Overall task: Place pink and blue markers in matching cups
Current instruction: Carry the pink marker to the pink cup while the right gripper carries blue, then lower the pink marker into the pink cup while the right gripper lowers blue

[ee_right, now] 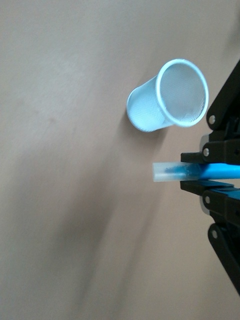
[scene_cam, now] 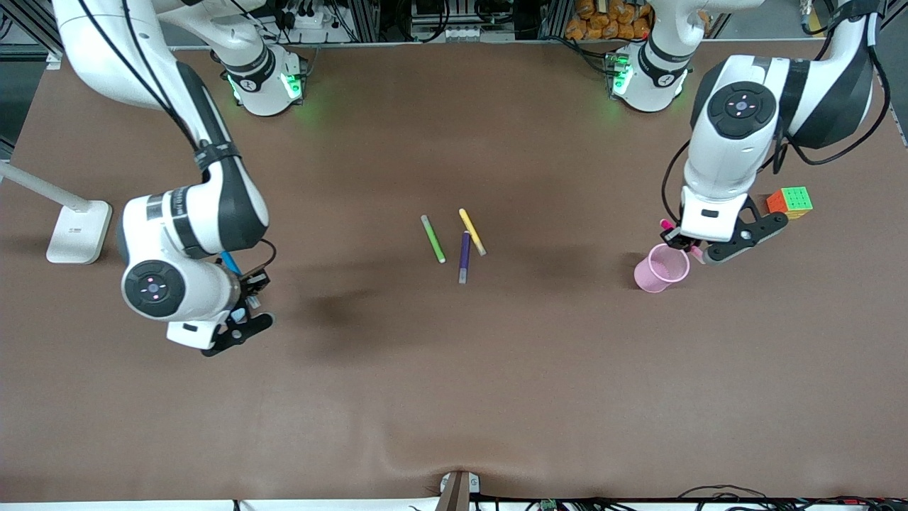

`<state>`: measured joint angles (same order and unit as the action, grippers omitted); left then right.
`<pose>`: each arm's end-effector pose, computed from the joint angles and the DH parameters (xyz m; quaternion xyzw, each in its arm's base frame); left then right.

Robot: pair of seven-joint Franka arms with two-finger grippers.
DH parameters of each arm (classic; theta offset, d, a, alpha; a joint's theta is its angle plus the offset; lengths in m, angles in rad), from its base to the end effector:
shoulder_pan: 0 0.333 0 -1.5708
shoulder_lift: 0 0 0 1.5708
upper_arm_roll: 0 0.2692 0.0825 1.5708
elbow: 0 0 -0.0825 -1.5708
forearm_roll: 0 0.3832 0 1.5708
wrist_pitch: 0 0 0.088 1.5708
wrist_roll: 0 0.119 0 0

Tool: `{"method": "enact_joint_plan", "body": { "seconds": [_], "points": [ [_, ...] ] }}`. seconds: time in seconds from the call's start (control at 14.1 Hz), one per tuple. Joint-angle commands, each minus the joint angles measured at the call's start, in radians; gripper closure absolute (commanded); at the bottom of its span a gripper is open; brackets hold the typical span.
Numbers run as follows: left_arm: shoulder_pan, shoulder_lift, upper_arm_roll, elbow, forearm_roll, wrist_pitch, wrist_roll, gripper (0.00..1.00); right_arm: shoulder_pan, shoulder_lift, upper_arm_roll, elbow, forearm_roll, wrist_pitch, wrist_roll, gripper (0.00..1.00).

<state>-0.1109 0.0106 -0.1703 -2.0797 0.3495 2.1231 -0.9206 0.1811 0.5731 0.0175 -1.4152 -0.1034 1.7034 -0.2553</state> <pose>0.5360 -0.1351 0.3696 -0.9628 -0.2252 -0.0975 0.1134 0.6399 0.1161 0.2960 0.9604 0.2355 -0.1430 0.0408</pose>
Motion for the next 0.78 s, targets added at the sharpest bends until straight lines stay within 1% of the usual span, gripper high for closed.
{"method": "enact_joint_plan", "body": {
  "seconds": [0.0, 0.14, 0.21, 0.36, 0.5, 0.71],
  "points": [
    [0.007, -0.052, -0.008, -0.091, 0.023, 0.113, -0.09, 1.0, -0.049, -0.006, 0.015, -0.021, -0.021, -0.008, -0.041, 1.0],
    [0.011, -0.035, -0.006, -0.111, 0.052, 0.202, -0.132, 1.0, -0.078, 0.008, 0.013, -0.021, -0.024, -0.008, -0.108, 1.0],
    [0.045, -0.014, -0.009, -0.112, 0.086, 0.239, -0.145, 1.0, -0.084, 0.016, 0.012, -0.021, -0.025, -0.007, -0.146, 1.0],
    [0.069, 0.011, -0.009, -0.146, 0.172, 0.317, -0.162, 1.0, -0.086, 0.025, -0.014, -0.021, -0.035, -0.007, -0.217, 1.0],
    [0.126, 0.025, -0.012, -0.18, 0.251, 0.394, -0.176, 1.0, -0.091, 0.036, -0.017, -0.021, -0.076, -0.007, -0.293, 1.0],
    [0.128, 0.052, -0.012, -0.203, 0.266, 0.414, -0.201, 1.0, -0.097, 0.045, -0.027, -0.021, -0.127, -0.004, -0.372, 1.0]
  ]
}}
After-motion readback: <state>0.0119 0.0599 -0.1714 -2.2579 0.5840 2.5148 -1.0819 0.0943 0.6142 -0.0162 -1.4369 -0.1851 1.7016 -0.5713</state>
